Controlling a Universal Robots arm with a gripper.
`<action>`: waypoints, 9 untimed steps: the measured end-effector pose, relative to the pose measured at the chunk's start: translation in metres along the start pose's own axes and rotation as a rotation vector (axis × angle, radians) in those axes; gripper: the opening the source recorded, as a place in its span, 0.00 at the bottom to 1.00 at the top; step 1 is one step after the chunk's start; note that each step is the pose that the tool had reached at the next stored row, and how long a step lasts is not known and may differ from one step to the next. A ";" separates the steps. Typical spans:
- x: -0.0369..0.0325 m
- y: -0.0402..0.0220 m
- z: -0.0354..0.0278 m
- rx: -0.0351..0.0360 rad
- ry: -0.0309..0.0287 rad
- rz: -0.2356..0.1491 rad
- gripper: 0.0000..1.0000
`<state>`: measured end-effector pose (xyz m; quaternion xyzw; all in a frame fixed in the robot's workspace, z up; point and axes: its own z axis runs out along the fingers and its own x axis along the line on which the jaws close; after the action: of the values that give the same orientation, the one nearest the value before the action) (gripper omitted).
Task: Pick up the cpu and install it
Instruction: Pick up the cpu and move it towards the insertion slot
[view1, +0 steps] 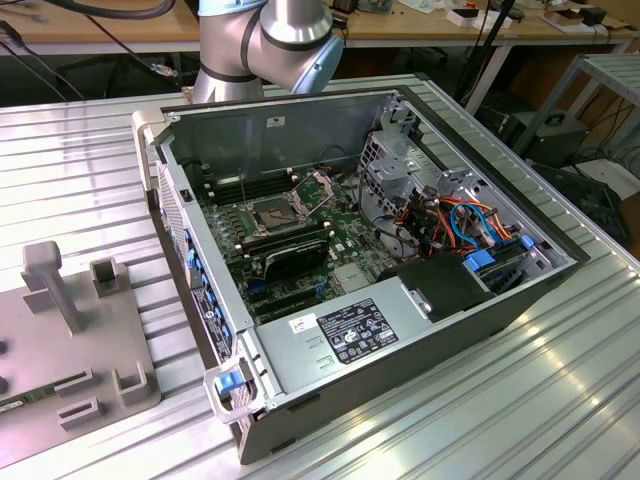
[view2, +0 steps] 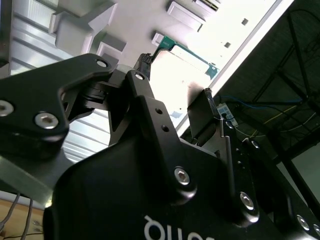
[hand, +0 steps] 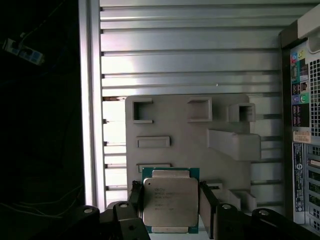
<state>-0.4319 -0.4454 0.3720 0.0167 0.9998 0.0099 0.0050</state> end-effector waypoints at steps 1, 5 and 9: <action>-0.0005 0.0000 0.0000 0.0000 0.0000 0.000 0.55; -0.0008 0.0000 0.0000 0.0000 0.0000 0.000 0.55; -0.0008 0.0000 -0.0009 0.0000 0.0000 0.000 0.55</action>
<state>-0.4311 -0.4454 0.3729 0.0167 0.9998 0.0099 0.0050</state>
